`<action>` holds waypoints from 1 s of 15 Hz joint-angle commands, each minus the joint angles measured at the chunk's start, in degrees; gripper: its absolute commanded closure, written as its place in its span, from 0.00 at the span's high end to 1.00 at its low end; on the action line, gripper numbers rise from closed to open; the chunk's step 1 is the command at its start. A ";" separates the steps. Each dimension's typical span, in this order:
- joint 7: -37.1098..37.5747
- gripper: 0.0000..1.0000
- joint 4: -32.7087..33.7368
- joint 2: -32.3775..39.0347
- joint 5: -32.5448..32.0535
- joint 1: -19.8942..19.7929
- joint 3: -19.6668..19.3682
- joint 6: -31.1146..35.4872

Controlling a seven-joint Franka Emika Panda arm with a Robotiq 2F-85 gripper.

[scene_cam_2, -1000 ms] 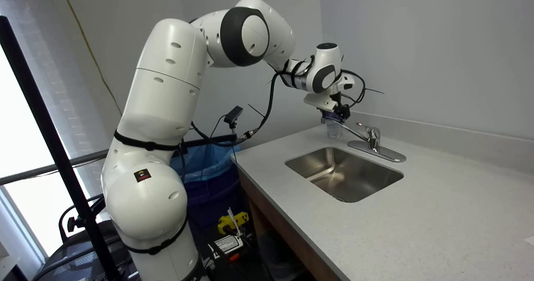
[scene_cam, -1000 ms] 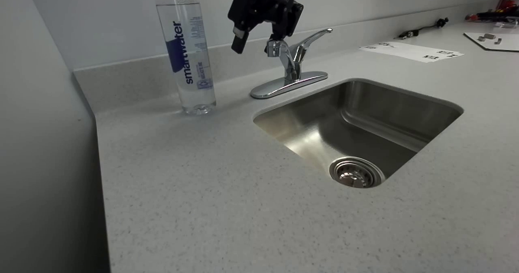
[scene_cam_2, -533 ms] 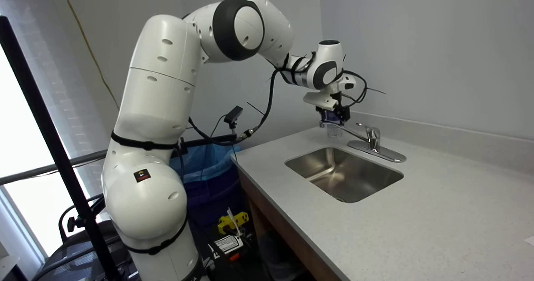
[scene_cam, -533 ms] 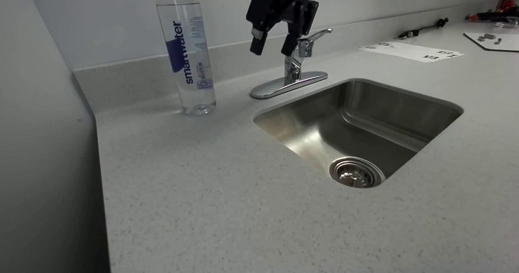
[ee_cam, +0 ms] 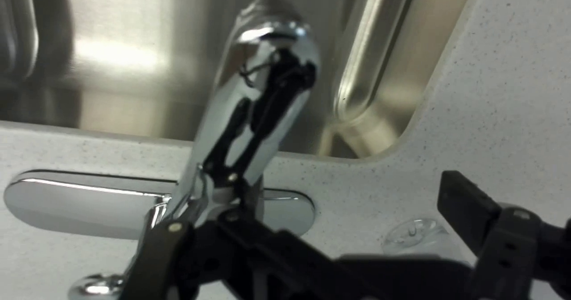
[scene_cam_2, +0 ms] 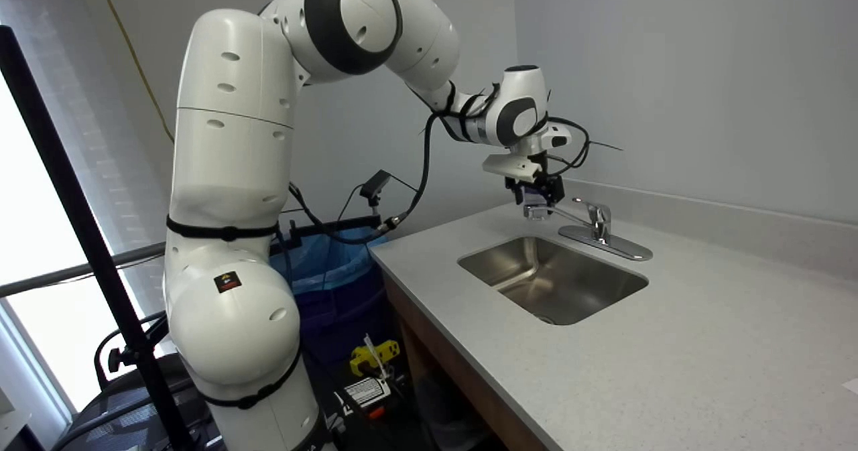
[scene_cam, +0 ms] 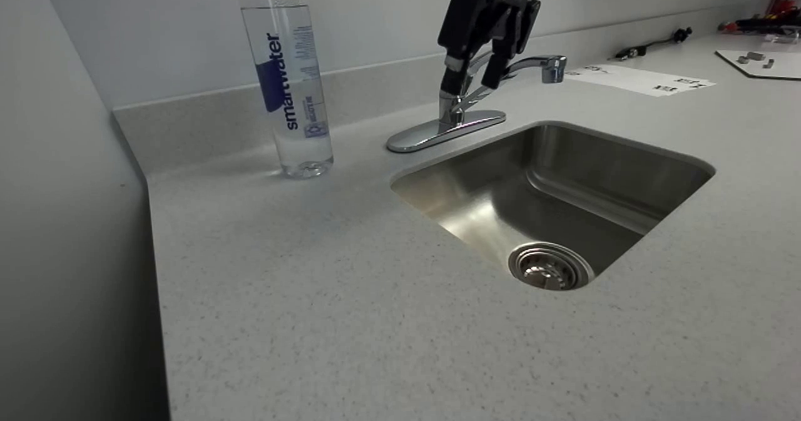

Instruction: Turn the faucet to the right

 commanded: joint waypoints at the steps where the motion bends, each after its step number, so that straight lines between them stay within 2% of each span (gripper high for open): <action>1: -0.79 1.00 -7.50 -6.16 -0.92 -1.86 -0.31 -2.71; 10: -3.46 1.00 -14.43 -13.51 -1.58 -4.51 -1.09 -5.12; 15: -2.51 1.00 -14.48 -13.39 -3.69 -5.58 -2.79 -4.97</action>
